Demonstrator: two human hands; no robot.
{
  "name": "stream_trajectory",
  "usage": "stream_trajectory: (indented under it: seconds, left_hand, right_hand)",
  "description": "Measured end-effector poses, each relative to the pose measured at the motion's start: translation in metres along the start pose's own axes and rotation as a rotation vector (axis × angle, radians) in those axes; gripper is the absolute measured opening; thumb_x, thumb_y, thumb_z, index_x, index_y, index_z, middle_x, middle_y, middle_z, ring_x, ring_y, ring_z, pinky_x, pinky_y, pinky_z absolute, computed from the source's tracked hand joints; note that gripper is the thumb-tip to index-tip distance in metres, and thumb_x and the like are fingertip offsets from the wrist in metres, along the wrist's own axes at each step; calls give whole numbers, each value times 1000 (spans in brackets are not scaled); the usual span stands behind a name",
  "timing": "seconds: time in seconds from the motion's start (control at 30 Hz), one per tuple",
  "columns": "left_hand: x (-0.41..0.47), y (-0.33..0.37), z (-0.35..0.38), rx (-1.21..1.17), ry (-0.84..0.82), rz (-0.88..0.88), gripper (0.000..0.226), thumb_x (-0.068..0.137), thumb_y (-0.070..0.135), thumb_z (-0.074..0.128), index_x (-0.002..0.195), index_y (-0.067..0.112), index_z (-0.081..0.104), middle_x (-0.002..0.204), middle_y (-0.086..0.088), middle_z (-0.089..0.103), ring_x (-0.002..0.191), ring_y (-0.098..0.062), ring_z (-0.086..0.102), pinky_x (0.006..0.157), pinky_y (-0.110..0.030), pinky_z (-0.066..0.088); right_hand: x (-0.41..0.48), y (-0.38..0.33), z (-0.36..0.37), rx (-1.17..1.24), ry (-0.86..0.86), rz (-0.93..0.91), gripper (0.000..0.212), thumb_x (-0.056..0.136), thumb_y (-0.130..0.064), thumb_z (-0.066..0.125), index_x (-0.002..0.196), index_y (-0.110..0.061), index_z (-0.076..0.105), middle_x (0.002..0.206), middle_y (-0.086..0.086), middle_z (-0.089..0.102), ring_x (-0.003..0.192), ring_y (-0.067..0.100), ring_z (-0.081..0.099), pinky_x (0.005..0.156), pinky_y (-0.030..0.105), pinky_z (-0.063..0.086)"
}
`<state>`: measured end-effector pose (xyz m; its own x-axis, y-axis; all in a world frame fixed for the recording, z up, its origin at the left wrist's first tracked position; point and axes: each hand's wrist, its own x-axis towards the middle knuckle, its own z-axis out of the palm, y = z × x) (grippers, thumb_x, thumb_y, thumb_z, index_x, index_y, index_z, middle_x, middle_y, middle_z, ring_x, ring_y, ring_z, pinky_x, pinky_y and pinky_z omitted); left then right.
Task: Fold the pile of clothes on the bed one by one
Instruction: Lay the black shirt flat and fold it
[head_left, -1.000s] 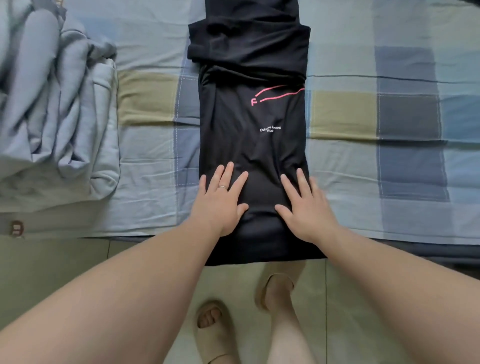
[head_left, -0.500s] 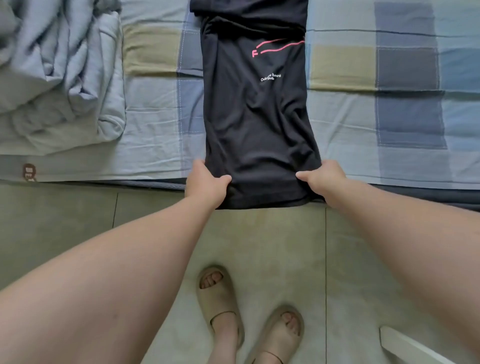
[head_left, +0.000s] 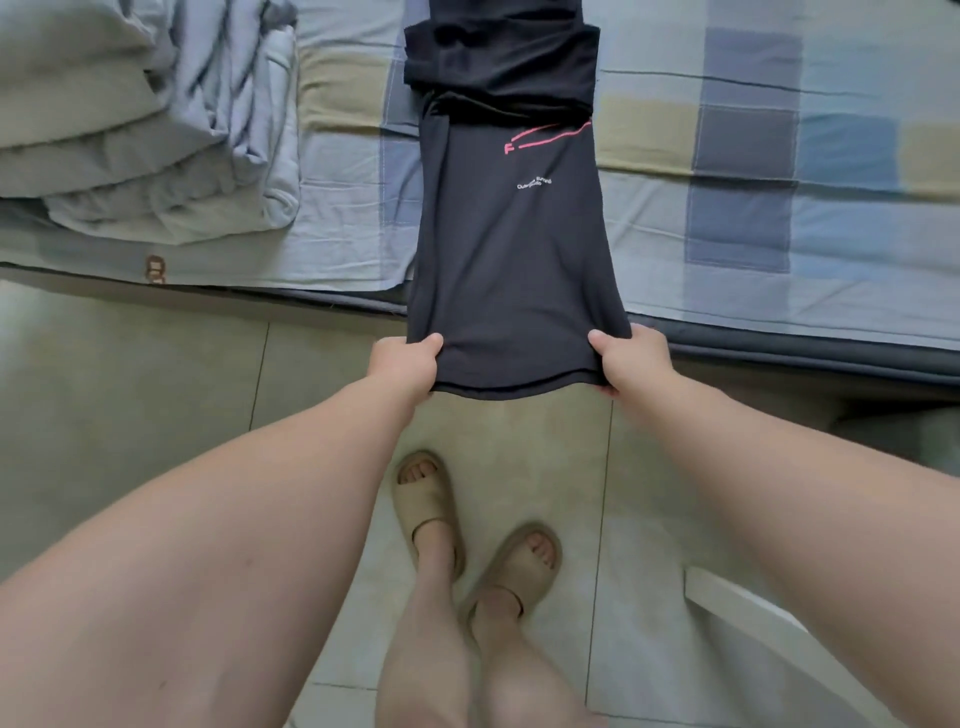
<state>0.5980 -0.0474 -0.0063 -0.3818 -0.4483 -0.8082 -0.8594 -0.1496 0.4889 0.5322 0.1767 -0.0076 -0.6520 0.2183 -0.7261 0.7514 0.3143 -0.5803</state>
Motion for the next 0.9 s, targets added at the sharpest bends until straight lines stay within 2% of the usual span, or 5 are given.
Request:
stream_trajectory:
  seconds: [0.13,0.23,0.47,0.77,0.9]
  left_hand:
    - [-76,-4,-24,-55,-48,-178,29,96,32,67,115,12,57,109,-6,59,96,-26,58,62,-30,53]
    - [-119,1,-44,-83,-83,-245,31,98,31,64,123,12,58,111,-8,61,82,-23,56,64,-31,53]
    - [-149,66,-71,-189,-115,-275,12,101,29,57,96,18,58,45,1,59,34,-13,52,61,-27,47]
    - [-57,220,-55,-443,-169,-271,22,97,35,59,108,17,58,72,0,56,66,-13,59,61,-32,50]
    - [6,293,-43,-436,-181,-292,17,97,33,58,104,18,63,64,3,59,68,-11,63,62,-31,50]
  right_hand:
    - [-72,2,-27,72,-10,116,13,94,-13,62,89,-24,63,89,-3,66,80,19,64,68,36,61]
    - [-119,-3,-43,91,-21,157,8,95,-11,62,94,-19,63,88,-1,66,74,16,62,50,25,52]
    - [-143,-74,-59,191,-38,139,9,95,-12,64,92,-20,62,91,0,65,77,15,61,53,27,50]
    - [-40,-237,-44,303,14,129,8,94,-18,67,93,-11,63,84,8,70,63,16,66,45,20,51]
    - [25,-296,-20,307,44,142,10,92,-19,67,96,-10,68,81,5,72,52,10,67,48,20,53]
